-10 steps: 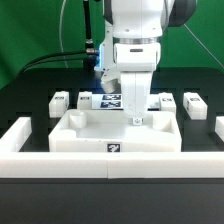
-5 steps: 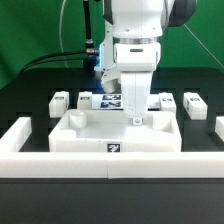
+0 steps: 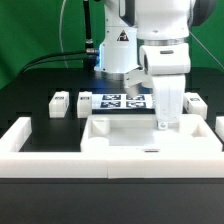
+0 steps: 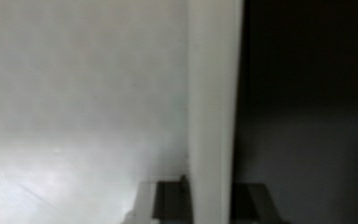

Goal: Assemble desk

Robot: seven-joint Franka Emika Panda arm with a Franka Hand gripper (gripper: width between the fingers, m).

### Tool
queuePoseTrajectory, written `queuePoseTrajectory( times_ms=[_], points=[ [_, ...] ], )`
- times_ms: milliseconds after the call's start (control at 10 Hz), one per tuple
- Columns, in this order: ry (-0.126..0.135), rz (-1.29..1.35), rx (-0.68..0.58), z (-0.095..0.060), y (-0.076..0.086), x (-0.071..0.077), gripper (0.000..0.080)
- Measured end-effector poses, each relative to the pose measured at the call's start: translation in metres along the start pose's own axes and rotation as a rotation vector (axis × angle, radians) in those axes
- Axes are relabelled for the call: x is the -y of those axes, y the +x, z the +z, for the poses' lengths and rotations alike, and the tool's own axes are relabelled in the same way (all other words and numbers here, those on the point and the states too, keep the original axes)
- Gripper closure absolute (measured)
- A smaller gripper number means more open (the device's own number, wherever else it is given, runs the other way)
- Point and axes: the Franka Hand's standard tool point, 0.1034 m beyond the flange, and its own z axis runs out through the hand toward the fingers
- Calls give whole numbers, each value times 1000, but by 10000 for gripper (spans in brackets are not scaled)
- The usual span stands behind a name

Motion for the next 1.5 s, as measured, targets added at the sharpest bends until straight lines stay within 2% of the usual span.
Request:
queuePoseTrajectory(
  times_ms=[400,700,800,900,1000,1100,1200,1400,1500],
  points=[
    [3,-9,-17,1,22,-8,744],
    [3,-5,-17,1,21,-8,731],
    [3,-4,-17,1,21,-8,553],
    [3,-4,-17,1,20,-8,553],
    [-6,2,-17,-1,19,-9,353],
    [-24,16,-17,-6,17,-8,227],
    [-32,50,-15,-13,17,-7,166],
    [-57,133,-16,-28,20,-7,155],
    [-95,192,-26,-37,21,-3,155]
  ],
)
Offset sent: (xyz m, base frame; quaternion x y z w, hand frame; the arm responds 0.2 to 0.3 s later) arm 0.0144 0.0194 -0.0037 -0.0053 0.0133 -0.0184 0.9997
